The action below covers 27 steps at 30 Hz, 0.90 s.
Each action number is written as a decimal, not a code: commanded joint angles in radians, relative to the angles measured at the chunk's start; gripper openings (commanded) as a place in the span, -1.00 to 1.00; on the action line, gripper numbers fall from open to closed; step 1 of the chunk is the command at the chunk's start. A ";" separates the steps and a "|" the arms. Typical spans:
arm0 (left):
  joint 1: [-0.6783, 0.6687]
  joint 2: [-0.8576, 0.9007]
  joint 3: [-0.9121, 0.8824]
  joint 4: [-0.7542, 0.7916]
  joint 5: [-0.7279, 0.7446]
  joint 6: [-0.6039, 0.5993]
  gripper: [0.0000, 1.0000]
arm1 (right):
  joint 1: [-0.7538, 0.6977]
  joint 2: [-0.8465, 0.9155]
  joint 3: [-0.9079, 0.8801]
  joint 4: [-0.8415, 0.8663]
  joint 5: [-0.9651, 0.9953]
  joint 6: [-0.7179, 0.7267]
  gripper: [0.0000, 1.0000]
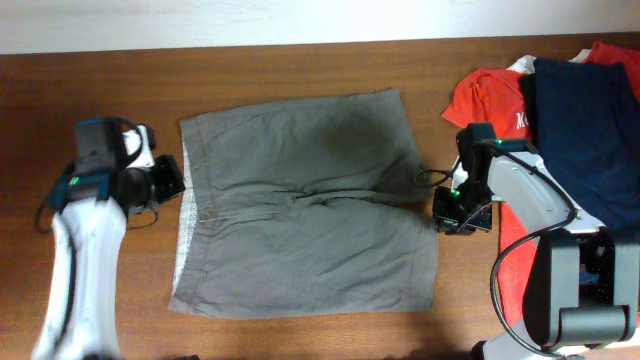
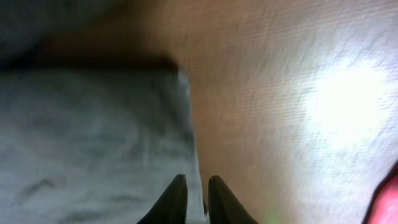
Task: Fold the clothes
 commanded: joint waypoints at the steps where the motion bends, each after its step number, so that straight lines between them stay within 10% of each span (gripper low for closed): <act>1: 0.006 -0.188 0.018 -0.142 -0.018 -0.063 -0.99 | -0.003 -0.025 0.008 -0.064 -0.051 0.003 -0.67; 12: 0.006 -0.212 -0.211 -0.193 -0.089 -0.063 -0.99 | -0.002 -0.425 -0.217 -0.184 -0.126 0.063 -0.55; 27: 0.006 -0.181 -0.264 -0.153 -0.079 -0.063 -0.75 | 0.116 -0.408 -0.577 0.169 -0.092 0.413 -0.34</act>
